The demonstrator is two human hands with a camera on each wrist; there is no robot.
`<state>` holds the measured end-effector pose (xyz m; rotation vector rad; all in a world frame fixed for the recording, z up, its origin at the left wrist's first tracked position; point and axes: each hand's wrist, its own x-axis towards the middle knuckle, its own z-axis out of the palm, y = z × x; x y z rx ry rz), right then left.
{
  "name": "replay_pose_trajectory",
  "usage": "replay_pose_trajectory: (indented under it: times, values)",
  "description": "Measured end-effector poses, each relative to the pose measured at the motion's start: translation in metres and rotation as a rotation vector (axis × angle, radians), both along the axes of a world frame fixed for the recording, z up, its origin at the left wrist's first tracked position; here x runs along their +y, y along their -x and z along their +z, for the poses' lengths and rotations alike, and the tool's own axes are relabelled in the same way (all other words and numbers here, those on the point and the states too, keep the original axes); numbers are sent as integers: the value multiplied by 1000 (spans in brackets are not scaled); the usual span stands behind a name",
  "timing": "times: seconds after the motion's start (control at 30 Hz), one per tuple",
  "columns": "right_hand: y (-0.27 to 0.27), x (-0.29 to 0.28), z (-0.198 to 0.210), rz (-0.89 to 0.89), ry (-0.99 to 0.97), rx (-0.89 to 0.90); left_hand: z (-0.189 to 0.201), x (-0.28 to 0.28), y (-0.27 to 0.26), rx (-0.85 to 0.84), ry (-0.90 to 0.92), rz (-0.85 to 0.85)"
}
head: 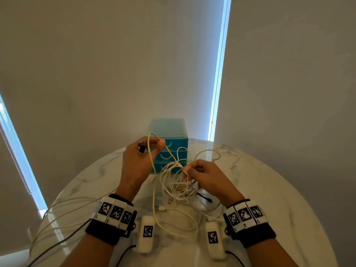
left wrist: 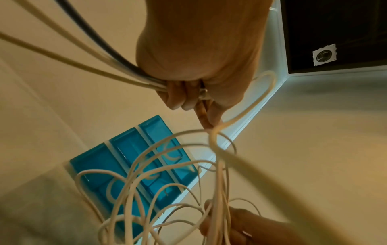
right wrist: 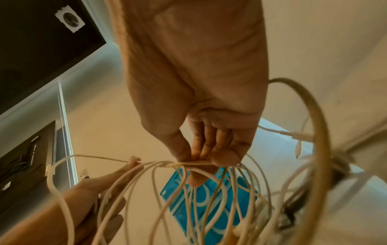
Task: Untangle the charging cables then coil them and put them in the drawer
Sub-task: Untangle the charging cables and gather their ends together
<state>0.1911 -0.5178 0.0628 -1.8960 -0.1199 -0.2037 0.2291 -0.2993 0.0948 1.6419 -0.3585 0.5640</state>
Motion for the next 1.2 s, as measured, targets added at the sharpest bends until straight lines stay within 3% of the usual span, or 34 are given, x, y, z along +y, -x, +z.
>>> replay_pose_trajectory:
  times: [0.13,0.23,0.33,0.47,0.57,0.7,0.87,1.07,1.2]
  values:
    - [7,1,8,-131,54,-218,1,-5,1,44,83,-29]
    - [7,8,10,-14,180,-400,3,-7,2,95,92,-86]
    - [3,13,5,30,346,-299,3,-4,2,87,92,-63]
    - [3,0,9,-163,160,-343,-1,7,-6,119,174,48]
    - [6,2,14,-95,140,-371,-3,13,-11,145,227,64]
    - [14,20,21,-10,113,-456,1,6,-4,130,190,-70]
    - [4,22,10,-17,224,-303,6,7,0,49,182,-29]
    - [2,14,8,80,422,-165,10,15,-5,-83,446,92]
    - [4,11,12,-164,231,-314,10,11,-1,4,201,-71]
